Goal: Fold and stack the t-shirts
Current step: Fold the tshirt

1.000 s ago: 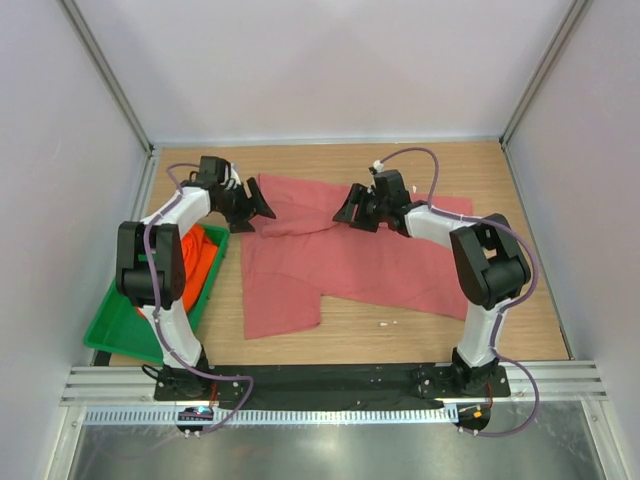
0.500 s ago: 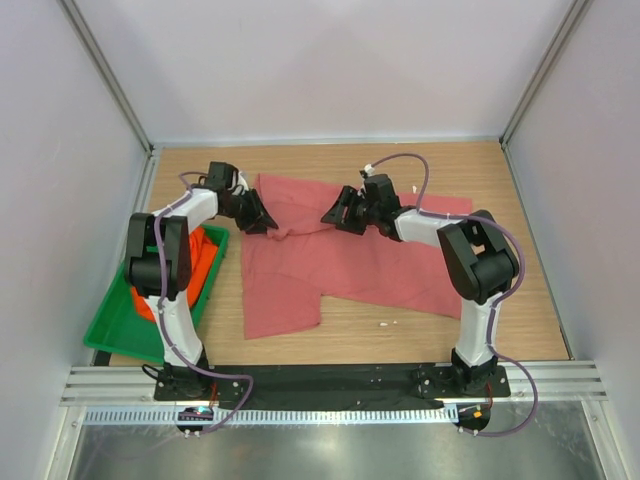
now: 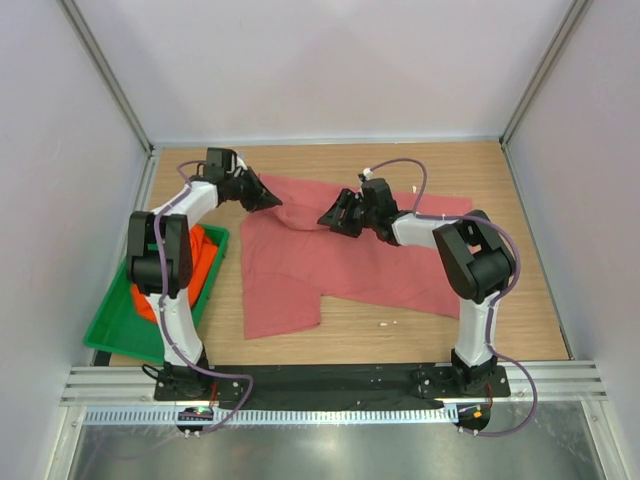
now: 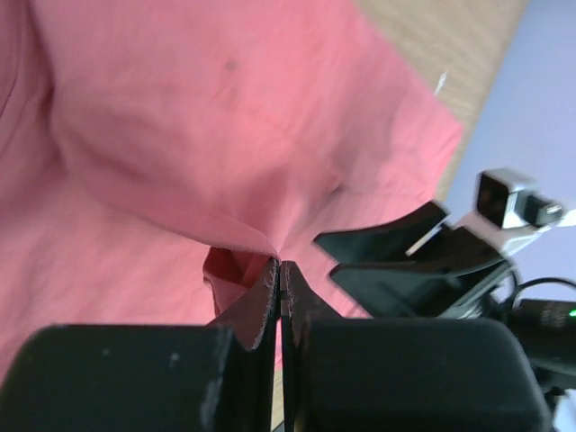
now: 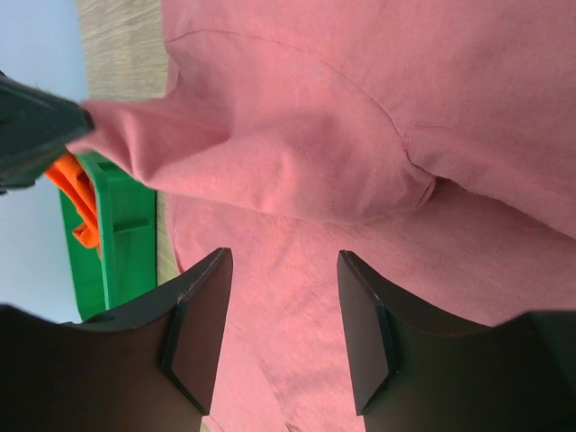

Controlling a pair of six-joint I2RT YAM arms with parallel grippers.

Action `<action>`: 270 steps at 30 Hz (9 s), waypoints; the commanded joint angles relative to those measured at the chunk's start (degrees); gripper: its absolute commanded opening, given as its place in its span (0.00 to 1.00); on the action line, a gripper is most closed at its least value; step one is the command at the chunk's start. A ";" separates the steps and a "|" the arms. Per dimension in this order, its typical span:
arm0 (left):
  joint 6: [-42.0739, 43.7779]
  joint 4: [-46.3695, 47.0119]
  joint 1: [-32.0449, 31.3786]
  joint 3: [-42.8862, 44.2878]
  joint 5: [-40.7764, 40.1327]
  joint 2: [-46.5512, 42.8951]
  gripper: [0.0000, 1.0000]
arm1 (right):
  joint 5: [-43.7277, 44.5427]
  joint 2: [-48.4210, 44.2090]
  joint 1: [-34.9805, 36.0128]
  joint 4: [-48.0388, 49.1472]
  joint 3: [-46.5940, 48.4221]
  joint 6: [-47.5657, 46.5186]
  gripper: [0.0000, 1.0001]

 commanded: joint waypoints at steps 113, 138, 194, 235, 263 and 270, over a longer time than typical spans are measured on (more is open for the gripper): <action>-18.58 28.28 1.98 2.57 2.59 13.44 0.00 | 12.88 12.92 4.35 -24.40 23.29 13.64 0.01; -17.35 22.30 3.21 1.60 3.64 8.78 0.00 | -12.00 10.10 -3.29 -24.15 24.08 2.37 0.01; 3.41 -0.60 2.59 15.65 -4.95 10.98 0.65 | -8.51 12.04 -9.90 -36.43 33.21 -15.17 0.42; 4.36 -4.85 -1.36 16.19 -6.90 16.43 0.15 | 11.99 18.44 0.31 -43.66 45.26 -31.11 0.06; 5.06 -7.58 -0.57 17.25 -7.60 17.31 0.11 | 10.49 18.80 -0.31 -39.10 45.00 -21.54 0.08; 5.15 -8.02 -0.57 17.51 -7.69 17.84 0.11 | 14.27 19.59 -2.76 -35.14 41.57 -15.65 0.09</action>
